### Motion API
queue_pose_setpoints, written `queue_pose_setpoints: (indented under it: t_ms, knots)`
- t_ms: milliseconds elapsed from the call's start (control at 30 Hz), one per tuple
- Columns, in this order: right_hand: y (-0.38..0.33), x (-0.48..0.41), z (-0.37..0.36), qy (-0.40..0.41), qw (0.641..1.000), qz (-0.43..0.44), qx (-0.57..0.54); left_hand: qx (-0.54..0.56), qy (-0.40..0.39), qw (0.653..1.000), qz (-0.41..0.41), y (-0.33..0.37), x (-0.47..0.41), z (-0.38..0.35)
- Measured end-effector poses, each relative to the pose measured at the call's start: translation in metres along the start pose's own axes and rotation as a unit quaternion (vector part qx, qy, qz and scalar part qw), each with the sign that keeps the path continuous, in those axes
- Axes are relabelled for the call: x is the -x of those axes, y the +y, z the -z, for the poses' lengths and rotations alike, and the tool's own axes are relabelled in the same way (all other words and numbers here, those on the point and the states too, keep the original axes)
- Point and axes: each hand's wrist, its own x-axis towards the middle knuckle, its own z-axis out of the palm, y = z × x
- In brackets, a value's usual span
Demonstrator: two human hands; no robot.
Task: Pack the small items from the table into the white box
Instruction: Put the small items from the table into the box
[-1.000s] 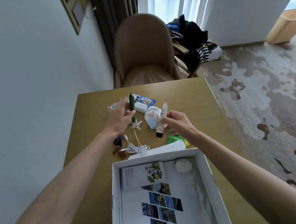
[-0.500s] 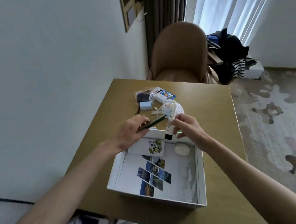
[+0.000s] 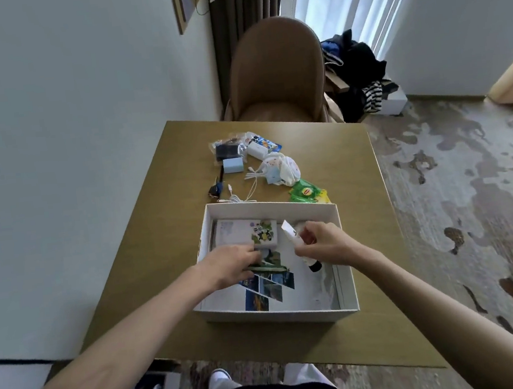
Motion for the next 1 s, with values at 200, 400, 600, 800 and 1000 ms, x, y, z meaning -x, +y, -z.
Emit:
queue_pose_setpoints:
  t_ms: [200,400,600,800,1000]
  knots:
    - [0.002,0.018,-0.031,-0.123,0.976,-0.023,0.179,0.032,-0.115,0.993,0.001,-0.006,0.017,-0.012]
    - [0.006,0.035,-0.049,-0.160,0.941,-0.032,0.297,0.086,-0.207,0.974,-0.011,-0.006,0.016,-0.015]
    - [0.003,0.039,-0.049,-0.167,0.931,-0.023,0.324,0.102,-0.268,0.958,-0.015,-0.004,0.012,-0.018]
    - [0.002,0.031,-0.040,-0.212,0.939,-0.036,0.267,0.112,-0.256,0.960,0.011,-0.004,0.010,-0.016]
    - [-0.001,0.014,-0.016,-0.090,0.975,0.028,0.201,0.135,-0.086,0.987,0.033,-0.011,0.001,0.012]
